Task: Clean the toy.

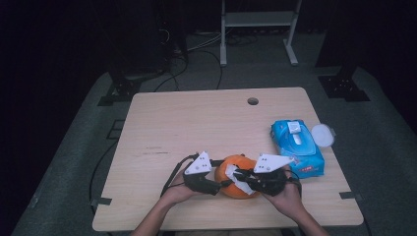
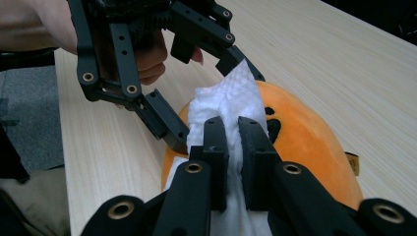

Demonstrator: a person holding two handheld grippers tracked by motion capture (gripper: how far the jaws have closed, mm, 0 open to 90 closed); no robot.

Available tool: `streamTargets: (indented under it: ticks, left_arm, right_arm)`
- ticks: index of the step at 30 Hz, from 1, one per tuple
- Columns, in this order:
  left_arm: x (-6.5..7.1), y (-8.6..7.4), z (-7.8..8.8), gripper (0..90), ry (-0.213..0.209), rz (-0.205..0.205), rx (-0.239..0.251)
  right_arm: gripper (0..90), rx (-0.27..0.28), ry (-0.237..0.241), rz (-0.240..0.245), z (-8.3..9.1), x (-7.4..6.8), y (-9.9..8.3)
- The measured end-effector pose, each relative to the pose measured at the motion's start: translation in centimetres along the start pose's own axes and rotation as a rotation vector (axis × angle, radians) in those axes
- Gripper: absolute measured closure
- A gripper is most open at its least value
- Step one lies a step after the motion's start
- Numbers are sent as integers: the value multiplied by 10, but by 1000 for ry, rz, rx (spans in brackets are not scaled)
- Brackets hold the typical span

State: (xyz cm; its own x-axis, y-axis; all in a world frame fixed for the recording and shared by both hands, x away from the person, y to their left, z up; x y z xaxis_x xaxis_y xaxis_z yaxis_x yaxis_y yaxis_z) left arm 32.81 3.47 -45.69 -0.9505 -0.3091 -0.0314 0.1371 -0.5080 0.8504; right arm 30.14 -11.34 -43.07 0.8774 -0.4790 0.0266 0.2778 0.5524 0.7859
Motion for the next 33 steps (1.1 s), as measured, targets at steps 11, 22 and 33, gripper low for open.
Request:
streamTargets:
  ticks: [11,22,33]
  left_arm:
    - [6,2,-8,324,13,-59,-10]
    - [4,-2,-5,202,-9,6,-17]
    - [13,1,-11,312,-7,3,-8]
  right_arm:
    - [818,11,-7,-11,0,4,0]
    - [818,-6,-86,-46,13,25,-12]
    - [818,0,-50,-10,8,11,-4]
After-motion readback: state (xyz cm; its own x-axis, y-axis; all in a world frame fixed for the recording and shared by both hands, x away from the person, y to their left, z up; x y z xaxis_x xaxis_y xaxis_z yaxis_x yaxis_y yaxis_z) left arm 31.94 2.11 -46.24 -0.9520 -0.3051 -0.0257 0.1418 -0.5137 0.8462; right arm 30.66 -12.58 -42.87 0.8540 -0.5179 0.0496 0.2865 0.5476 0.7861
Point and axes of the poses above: each handheld gripper's, and its own axes: z roughly backward along the jaws, y roughly out of its top, x roughly to its right, the point moved 6 cm from there along -z, roughly forward along the jaws, and after that the axes turned 7 degrees about -x, right-handed, at the moved point
